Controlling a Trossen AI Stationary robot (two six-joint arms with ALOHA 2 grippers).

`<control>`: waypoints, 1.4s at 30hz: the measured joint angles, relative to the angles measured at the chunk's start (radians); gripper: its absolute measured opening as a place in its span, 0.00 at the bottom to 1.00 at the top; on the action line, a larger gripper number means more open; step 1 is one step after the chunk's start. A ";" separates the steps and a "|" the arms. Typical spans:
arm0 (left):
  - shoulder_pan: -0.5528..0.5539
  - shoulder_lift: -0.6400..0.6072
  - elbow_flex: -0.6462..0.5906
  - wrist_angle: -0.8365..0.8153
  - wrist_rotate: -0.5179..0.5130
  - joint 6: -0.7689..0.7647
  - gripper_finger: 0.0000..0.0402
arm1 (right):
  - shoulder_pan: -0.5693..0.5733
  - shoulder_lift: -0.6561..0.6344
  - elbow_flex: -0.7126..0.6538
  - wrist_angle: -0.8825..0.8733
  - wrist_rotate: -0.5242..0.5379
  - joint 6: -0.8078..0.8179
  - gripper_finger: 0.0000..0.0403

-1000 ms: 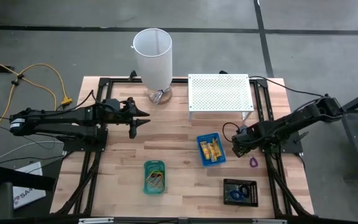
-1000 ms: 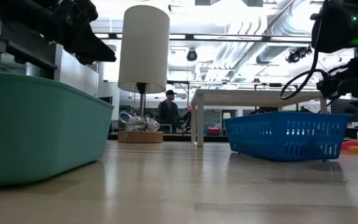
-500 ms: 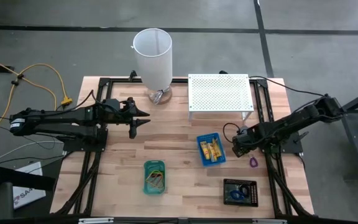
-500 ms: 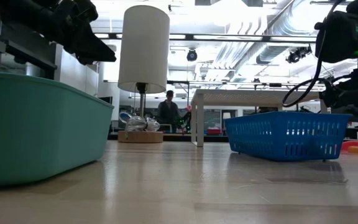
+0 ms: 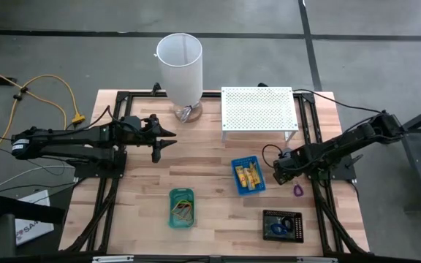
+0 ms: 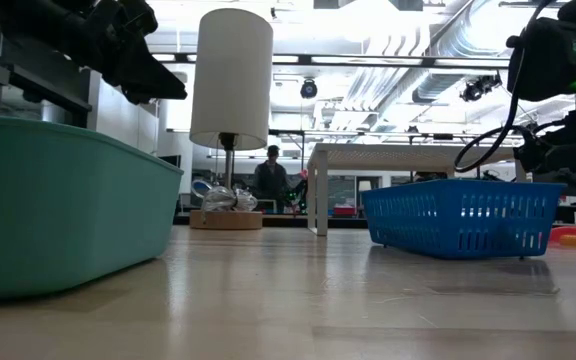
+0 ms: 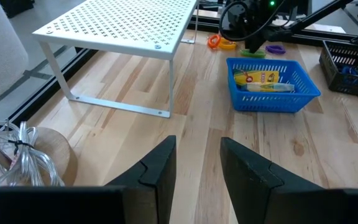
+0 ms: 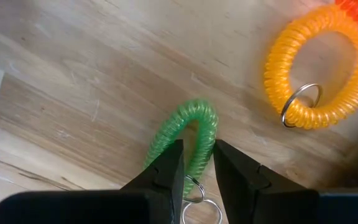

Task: Pick & Place Office Desk Supplies
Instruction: Put the green spring rubber band into the black bin

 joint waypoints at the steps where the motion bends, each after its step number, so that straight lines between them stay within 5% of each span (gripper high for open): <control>1: 0.000 0.000 0.000 0.000 0.000 0.000 0.30 | 0.000 0.000 0.000 0.001 0.000 -0.001 0.19; 14: 0.000 0.000 0.000 0.000 0.000 0.000 0.30 | 0.000 0.000 -0.001 0.020 -0.004 -0.020 0.05; 30: 0.000 0.000 0.000 0.000 0.000 0.000 0.30 | 0.001 -0.049 -0.003 0.047 0.017 -0.052 0.05; 42: 0.000 0.000 0.000 0.000 0.000 0.000 0.30 | 0.000 -0.232 -0.002 0.117 0.074 -0.137 0.05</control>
